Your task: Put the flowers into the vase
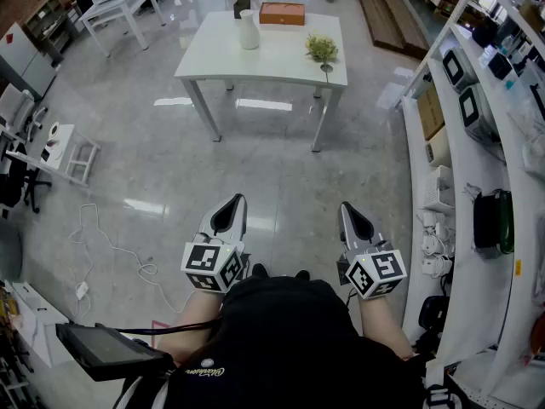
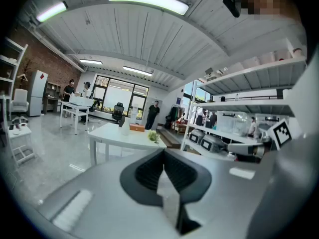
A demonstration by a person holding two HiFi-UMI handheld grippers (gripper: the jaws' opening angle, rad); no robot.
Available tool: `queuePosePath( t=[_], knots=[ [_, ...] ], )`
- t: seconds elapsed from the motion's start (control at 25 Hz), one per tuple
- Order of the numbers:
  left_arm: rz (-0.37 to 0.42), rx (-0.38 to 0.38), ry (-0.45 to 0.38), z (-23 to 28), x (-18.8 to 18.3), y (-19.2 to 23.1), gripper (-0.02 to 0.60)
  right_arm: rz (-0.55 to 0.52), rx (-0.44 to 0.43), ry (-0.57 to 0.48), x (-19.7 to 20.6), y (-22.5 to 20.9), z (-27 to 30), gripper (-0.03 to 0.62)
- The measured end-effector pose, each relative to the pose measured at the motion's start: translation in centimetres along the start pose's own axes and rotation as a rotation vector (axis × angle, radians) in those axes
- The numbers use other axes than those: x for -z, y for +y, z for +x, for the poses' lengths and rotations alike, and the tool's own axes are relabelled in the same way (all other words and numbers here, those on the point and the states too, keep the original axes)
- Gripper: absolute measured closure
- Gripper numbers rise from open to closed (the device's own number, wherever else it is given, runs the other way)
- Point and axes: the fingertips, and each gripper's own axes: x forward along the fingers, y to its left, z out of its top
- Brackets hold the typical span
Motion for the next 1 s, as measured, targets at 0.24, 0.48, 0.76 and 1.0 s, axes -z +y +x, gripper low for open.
queuePosePath(
  t=[0.24,0.48,0.76,1.0],
  knots=[
    [0.000,0.002,0.001,0.3,0.0,0.0,0.575,-0.008,-0.002,0.006,0.0,-0.2,0.2,0.595],
    [0.013,0.005,0.001,0.3,-0.1,0.2,0.575,0.011,-0.043,0.005,0.0,0.6,0.7,0.594],
    [0.006,0.009,0.003,0.3,-0.2,1.1,0.575,0.021,-0.050,0.001,-0.3,1.4,1.7,0.594],
    [0.000,0.005,-0.003,0.4,-0.1,2.9,0.575,0.015,-0.036,0.017,0.2,2.1,3.2,0.594]
  ],
)
